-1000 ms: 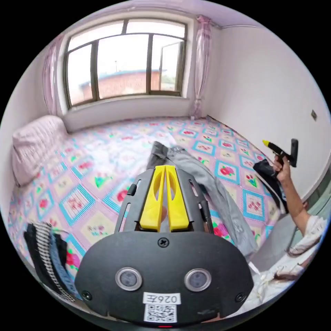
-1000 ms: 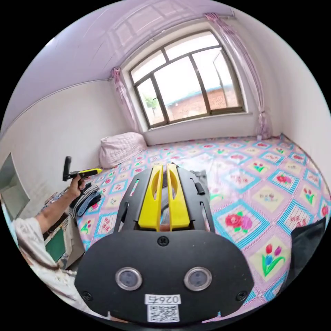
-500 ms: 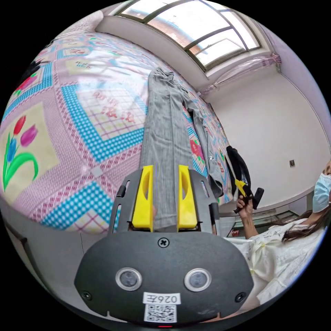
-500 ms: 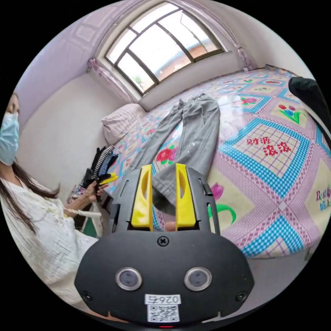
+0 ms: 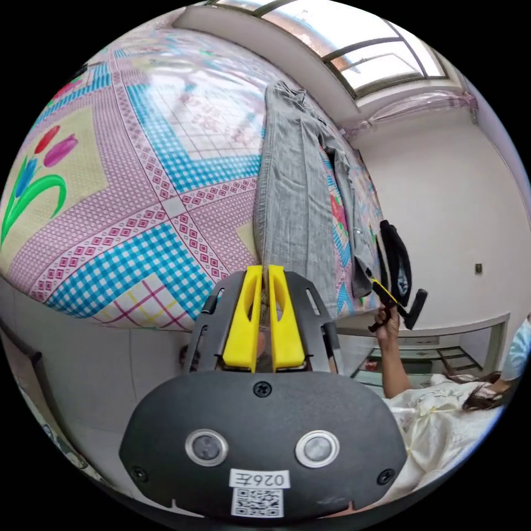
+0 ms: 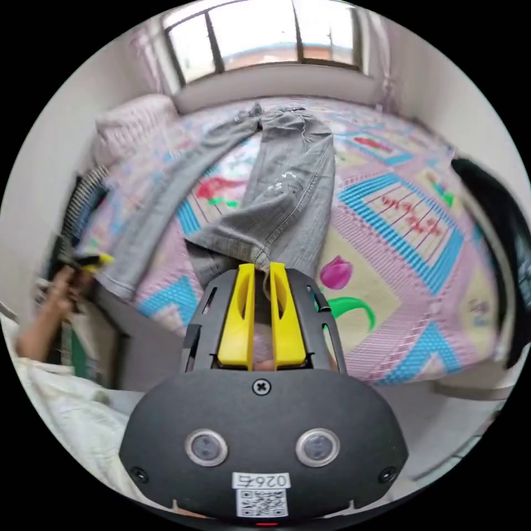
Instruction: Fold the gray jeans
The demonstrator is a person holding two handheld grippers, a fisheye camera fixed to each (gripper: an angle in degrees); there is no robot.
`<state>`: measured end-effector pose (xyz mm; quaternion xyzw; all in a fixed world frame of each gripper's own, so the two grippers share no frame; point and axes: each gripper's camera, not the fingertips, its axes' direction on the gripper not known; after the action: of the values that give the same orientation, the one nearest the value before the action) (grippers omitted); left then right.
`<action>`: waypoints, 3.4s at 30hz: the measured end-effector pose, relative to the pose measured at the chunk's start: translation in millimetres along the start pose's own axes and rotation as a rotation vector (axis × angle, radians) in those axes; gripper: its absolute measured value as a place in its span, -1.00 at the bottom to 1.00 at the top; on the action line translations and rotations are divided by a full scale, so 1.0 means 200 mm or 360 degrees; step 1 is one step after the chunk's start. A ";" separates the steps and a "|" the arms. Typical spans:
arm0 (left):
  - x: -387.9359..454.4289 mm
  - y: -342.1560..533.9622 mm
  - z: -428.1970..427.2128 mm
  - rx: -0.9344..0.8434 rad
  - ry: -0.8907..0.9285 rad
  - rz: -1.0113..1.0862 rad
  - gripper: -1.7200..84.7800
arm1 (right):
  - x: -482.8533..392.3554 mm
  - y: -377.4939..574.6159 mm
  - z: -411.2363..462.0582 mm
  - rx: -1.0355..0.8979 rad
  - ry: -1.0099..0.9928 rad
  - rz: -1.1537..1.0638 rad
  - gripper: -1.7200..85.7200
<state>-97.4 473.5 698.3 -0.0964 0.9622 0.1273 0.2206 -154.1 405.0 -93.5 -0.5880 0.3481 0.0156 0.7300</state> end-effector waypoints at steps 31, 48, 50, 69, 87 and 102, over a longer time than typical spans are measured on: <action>0.80 -0.31 0.34 -0.0549 0.0993 0.0446 -0.55 | 0.15 0.62 -0.72 0.0137 -0.0374 0.0053 -0.99; 0.63 0.06 0.00 -0.0237 0.0681 0.0405 -0.97 | 0.24 1.37 -1.49 0.0308 -0.0852 0.0233 -0.97; 0.64 0.13 -0.15 -0.0089 0.0511 0.0448 -0.98 | 0.25 1.42 -1.73 0.0504 -0.0857 0.0238 -0.98; 1.44 1.14 -1.25 0.1402 0.0797 0.1683 -0.98 | -0.27 1.78 -3.40 0.2066 -0.0874 -0.0439 -0.88; 0.94 0.59 0.18 -0.0059 -0.0266 0.0464 -0.60 | -0.79 1.61 -2.11 0.0501 -0.1330 -0.0250 -0.98; 1.03 0.38 -0.24 -0.0292 -0.0065 0.0351 -0.97 | -0.96 1.45 -1.24 0.0058 -0.1323 -0.0374 -0.98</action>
<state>-316.9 505.0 662.1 -0.0073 0.9465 0.2402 0.2152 -546.0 352.1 -255.3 -0.5544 -0.0446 0.1618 0.8151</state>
